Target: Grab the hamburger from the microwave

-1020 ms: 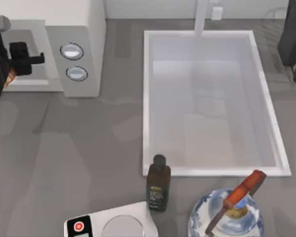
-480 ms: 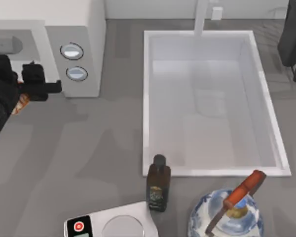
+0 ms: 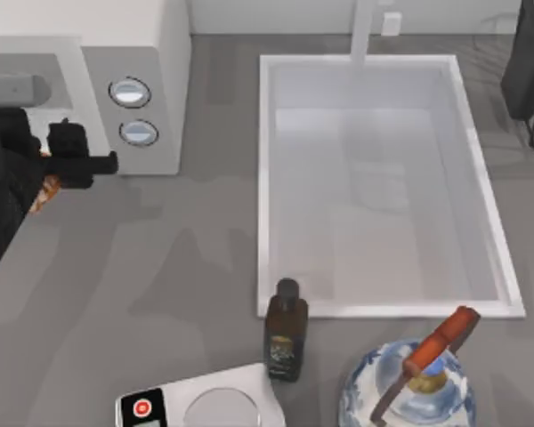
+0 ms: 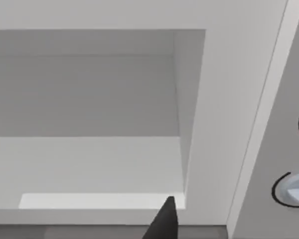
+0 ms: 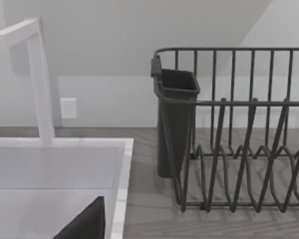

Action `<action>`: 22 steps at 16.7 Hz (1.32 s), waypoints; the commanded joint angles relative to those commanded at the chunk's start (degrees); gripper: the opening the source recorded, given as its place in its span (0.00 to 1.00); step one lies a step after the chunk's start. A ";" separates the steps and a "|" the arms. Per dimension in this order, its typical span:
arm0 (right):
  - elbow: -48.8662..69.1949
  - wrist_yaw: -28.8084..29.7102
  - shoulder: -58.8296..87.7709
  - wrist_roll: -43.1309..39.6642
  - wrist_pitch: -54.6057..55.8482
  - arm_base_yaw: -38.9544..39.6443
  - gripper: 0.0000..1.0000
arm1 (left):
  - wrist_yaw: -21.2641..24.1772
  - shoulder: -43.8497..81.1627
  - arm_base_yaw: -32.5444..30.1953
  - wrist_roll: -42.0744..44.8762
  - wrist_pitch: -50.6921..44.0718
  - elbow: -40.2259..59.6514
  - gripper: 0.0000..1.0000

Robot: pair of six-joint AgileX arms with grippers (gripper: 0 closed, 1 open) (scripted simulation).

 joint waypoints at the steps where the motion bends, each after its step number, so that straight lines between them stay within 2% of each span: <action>1: 0.00 0.00 0.00 0.00 0.00 0.00 1.00 | -0.01 2.39 -0.07 -0.01 2.53 -0.55 0.00; 9: 0.00 0.00 0.00 0.00 0.00 0.00 1.00 | 0.30 27.35 -0.34 0.02 37.33 -7.81 0.00; 12: 0.00 0.00 0.00 0.00 0.00 0.00 1.00 | 0.53 33.91 -0.26 0.07 45.87 -10.36 0.00; 19: 0.00 0.00 0.00 0.00 0.00 0.00 1.00 | 0.65 36.57 -0.20 0.09 48.98 -11.49 0.00; 22: 0.00 0.00 0.00 0.00 0.00 0.00 1.00 | 0.65 36.57 -0.20 0.09 48.98 -11.49 0.23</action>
